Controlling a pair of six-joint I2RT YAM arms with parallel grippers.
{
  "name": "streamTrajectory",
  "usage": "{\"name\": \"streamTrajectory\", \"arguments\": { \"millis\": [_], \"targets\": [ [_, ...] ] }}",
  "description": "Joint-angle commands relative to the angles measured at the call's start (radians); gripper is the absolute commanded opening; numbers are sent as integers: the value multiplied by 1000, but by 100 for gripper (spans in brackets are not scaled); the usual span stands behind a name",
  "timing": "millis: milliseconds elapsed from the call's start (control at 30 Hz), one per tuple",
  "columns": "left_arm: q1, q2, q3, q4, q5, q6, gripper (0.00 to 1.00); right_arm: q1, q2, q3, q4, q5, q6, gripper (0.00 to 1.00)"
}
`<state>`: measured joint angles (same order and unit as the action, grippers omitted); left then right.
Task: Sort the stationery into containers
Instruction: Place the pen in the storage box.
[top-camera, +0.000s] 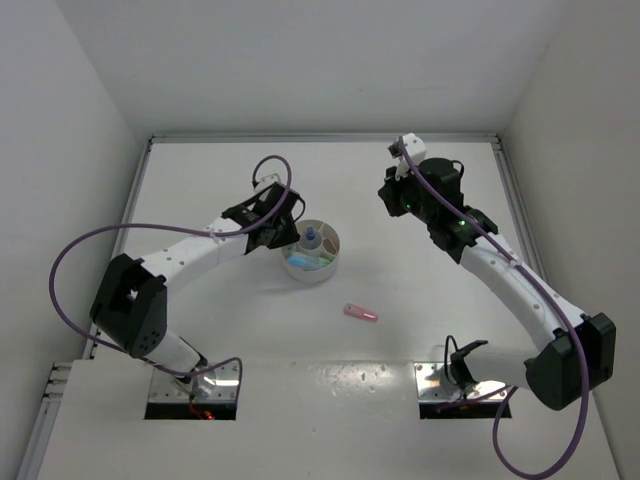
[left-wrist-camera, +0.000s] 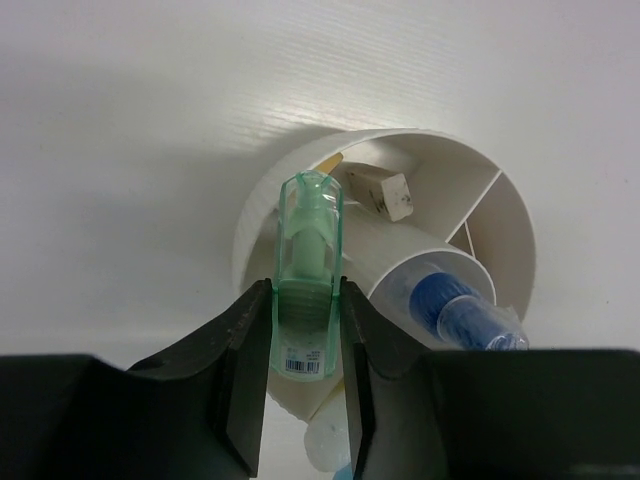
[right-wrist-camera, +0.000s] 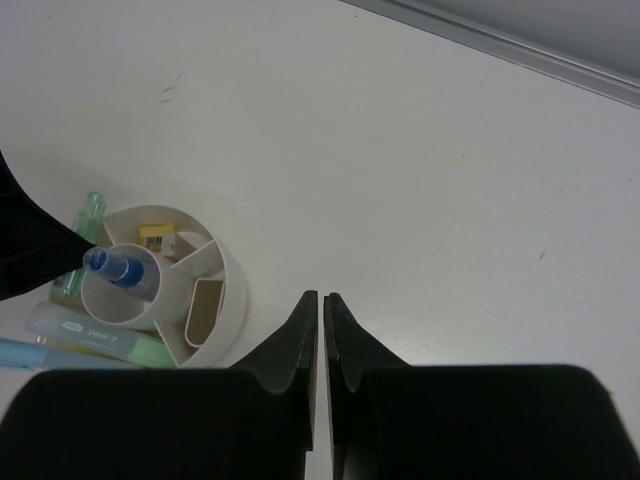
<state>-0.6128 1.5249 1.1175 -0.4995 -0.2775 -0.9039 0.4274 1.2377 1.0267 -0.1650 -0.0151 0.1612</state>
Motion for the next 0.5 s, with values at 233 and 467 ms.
{"name": "streamTrajectory", "arguments": {
  "millis": [233,467],
  "targets": [
    [-19,-11,11,16,-11,-20,45,-13,-6,1,39,-11,14,6],
    [-19,-32,34,-16,-49,-20,43,-13,-6,1,30,-23,-3,8]
  ]
}}
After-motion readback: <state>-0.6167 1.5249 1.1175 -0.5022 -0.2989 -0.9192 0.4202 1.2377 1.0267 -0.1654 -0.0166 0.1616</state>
